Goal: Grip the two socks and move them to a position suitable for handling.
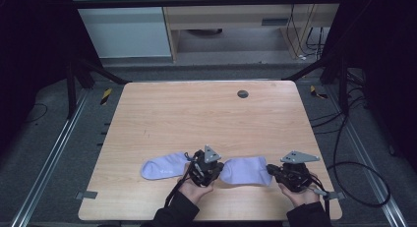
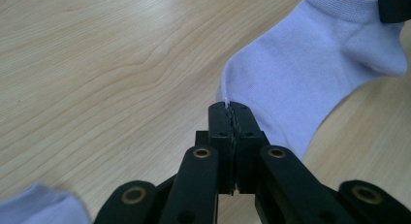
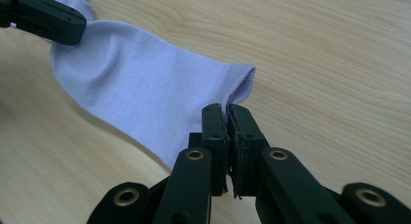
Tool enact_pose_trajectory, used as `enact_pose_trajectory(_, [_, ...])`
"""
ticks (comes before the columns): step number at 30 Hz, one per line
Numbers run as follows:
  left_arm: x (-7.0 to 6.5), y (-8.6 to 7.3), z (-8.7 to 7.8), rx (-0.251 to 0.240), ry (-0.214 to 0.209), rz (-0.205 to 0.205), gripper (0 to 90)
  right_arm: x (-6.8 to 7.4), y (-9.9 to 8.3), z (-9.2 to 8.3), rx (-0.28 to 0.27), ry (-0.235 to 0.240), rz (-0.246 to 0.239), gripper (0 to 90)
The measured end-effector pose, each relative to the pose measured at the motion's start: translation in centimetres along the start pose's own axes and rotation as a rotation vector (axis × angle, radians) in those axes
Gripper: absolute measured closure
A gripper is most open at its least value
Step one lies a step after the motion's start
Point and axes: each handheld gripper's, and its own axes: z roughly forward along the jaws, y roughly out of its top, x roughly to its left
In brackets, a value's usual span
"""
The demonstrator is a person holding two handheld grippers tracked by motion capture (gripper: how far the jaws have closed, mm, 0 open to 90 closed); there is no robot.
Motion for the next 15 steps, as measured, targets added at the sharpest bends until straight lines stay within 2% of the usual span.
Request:
enact_pose_trajectory(3, [0.6, -0.7, -1.2, 0.006, -0.002, 0.004, 88.6, 0.9, 0.2, -0.2, -0.008, 0.022, -0.008, 86.5])
enact_pose_trajectory(7, [1.2, -2.0, -2.4, 0.017, -0.002, -0.004, 88.5, 2.0, 0.4, 0.0, -0.017, 0.074, -0.008, 86.6])
enact_pose_trajectory(15, [2.6, -4.4, -4.1, 0.048, 0.01, -0.016, 88.0, 4.9, 0.7, 2.2, 0.02, 0.142, -0.043, 86.5])
